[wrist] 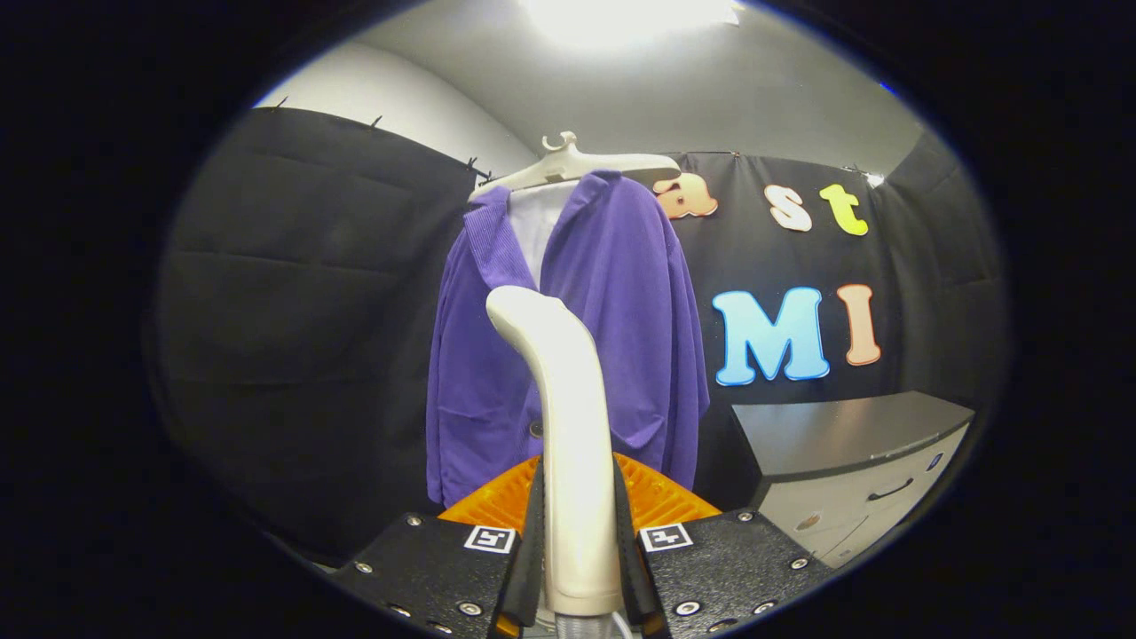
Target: Iron the clothes twice with a garment steamer, once on the left side and once on the right side.
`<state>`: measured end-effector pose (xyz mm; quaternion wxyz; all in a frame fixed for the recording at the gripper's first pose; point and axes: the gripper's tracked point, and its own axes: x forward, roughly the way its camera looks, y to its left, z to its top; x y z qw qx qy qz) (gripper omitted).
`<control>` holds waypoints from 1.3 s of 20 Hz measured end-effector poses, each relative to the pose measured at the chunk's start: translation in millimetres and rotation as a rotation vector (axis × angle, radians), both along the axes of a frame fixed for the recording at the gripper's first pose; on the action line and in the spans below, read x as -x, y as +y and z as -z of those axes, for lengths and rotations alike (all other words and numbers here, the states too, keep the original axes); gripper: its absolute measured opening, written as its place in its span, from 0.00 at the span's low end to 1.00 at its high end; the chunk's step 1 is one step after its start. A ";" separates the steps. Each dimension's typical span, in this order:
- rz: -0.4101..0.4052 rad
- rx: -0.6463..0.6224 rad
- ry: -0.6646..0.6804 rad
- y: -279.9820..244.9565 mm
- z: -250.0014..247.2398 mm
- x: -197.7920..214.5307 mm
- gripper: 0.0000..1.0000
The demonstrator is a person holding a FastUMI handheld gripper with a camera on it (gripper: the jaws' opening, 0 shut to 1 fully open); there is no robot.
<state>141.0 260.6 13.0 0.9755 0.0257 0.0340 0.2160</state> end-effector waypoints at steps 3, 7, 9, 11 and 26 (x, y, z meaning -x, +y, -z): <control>-0.012 -0.032 -0.064 19.0 -42.7 -12.4 0.37; -0.031 -0.066 -0.136 52.5 -89.8 -32.0 0.36; -0.040 -0.068 -0.146 71.3 -101.4 -46.9 0.36; -0.050 -0.064 -0.132 92.2 -109.4 -61.2 0.37; -0.135 0.008 -0.019 154.8 -34.0 -69.7 0.37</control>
